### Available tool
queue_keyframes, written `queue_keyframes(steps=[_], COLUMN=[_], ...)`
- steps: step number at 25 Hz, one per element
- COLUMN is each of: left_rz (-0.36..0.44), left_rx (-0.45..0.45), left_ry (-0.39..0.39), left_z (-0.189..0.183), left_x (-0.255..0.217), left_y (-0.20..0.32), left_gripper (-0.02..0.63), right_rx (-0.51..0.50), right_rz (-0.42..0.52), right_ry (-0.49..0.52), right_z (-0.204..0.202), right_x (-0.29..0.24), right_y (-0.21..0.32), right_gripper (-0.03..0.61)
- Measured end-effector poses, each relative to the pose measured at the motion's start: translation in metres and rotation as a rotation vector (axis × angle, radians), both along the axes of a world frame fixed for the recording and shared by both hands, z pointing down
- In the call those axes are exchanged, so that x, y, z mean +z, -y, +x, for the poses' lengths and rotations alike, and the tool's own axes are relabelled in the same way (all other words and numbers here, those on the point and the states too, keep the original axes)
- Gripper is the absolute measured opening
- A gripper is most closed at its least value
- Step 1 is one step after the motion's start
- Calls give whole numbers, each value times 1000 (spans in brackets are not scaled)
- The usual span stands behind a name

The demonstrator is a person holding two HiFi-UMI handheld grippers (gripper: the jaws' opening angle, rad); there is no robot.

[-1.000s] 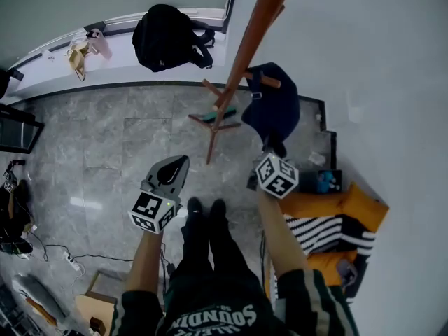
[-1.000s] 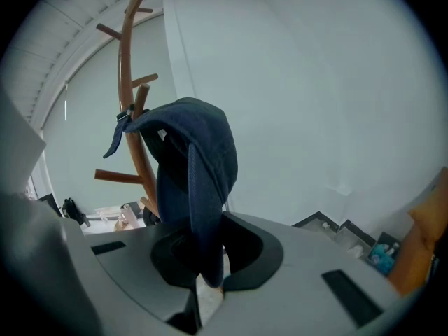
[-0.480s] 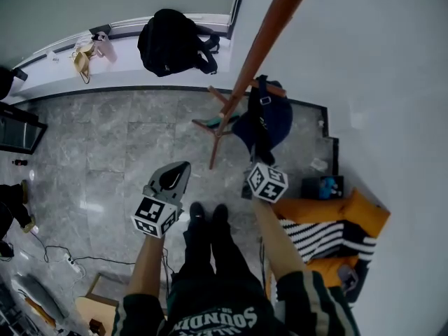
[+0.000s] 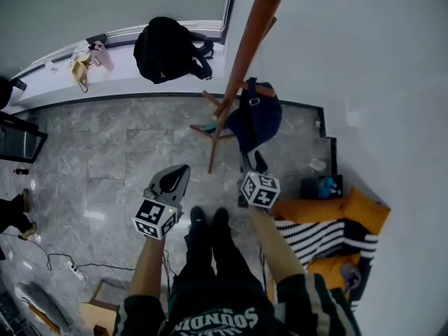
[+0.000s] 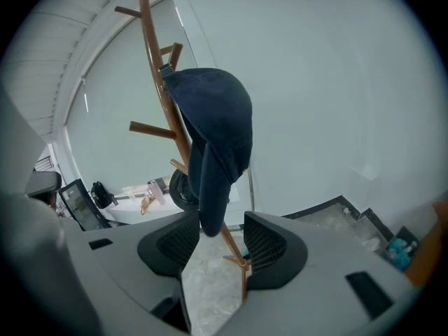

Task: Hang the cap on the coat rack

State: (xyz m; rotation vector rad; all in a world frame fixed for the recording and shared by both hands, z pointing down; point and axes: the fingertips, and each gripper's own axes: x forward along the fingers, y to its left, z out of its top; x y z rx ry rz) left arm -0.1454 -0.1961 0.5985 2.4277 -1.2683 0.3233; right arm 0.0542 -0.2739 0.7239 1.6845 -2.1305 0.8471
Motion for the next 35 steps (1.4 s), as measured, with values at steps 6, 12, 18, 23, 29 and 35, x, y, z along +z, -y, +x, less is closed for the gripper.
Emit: queue_keyframes(steps=[6, 12, 18, 23, 29, 35], left_rz=[3, 37, 62, 74, 142, 206], left_rx=[31, 56, 80, 110, 124, 124], left_ry=[6, 13, 3, 18, 22, 15], left_z=[13, 26, 39, 53, 62, 67], left_x=[-5, -22, -43, -56, -93, -124], left_y=[-2, 1, 3, -4, 0, 5], left_gripper=[0, 0, -2, 0, -1, -1], right_rx=[10, -11, -55, -139, -179, -192], right_rz=[11, 79, 164, 204, 311, 408], right_ry=[11, 23, 28, -7, -27, -13], right_z=[5, 8, 5, -3, -3, -1], right_x=[-12, -52, -102, -133, -184, -229], right_y=[-17, -23, -31, -53, -57, -55], right_gripper=[175, 166, 69, 13, 0, -2])
